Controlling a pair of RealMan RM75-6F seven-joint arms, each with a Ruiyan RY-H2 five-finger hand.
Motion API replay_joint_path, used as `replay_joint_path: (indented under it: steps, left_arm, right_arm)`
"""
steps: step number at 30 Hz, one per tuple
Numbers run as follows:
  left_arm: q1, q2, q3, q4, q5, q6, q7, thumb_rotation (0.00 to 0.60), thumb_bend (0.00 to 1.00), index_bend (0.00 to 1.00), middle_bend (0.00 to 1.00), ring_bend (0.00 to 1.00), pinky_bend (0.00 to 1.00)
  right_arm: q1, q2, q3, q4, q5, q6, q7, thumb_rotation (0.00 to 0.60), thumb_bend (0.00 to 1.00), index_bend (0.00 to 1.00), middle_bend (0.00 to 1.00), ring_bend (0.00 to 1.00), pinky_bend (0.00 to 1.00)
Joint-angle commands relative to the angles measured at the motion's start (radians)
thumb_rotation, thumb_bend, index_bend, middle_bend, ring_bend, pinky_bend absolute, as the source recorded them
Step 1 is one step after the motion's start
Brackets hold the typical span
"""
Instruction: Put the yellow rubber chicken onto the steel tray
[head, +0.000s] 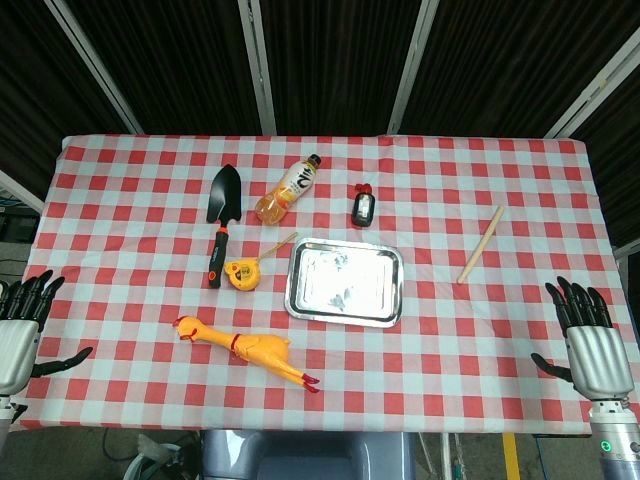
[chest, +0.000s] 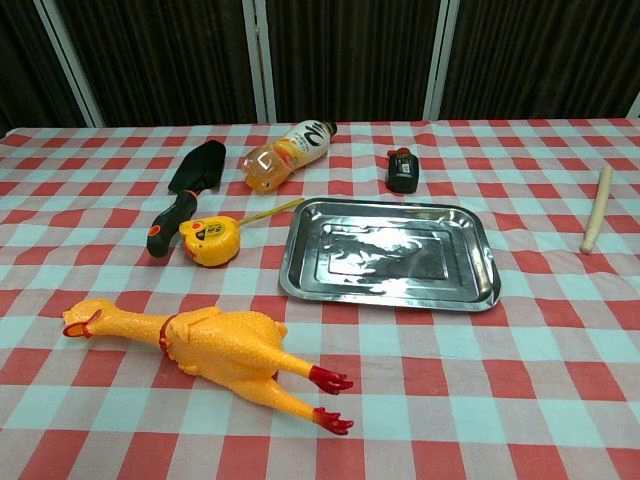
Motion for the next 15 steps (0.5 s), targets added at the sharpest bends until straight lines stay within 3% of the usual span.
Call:
replay_joint_path:
  steps: [1,15]
  left_arm:
    - [-0.003,-0.001,-0.001,0.003,0.0,-0.004,0.0,0.6,0.0,0.05,0.02,0.0,0.0]
    - [-0.015,-0.017,-0.003,0.003,0.009,-0.012,-0.01,0.6,0.0,0.08,0.05,0.0,0.0]
  right_arm:
    - [-0.001,0.0,0.0,-0.002,0.0,0.001,-0.001,0.6,0.02,0.0,0.0,0.0,0.03]
    - [-0.015,0.002,-0.007,-0.005,-0.001,0.019,0.003,0.6,0.02,0.0,0.0,0.0,0.03]
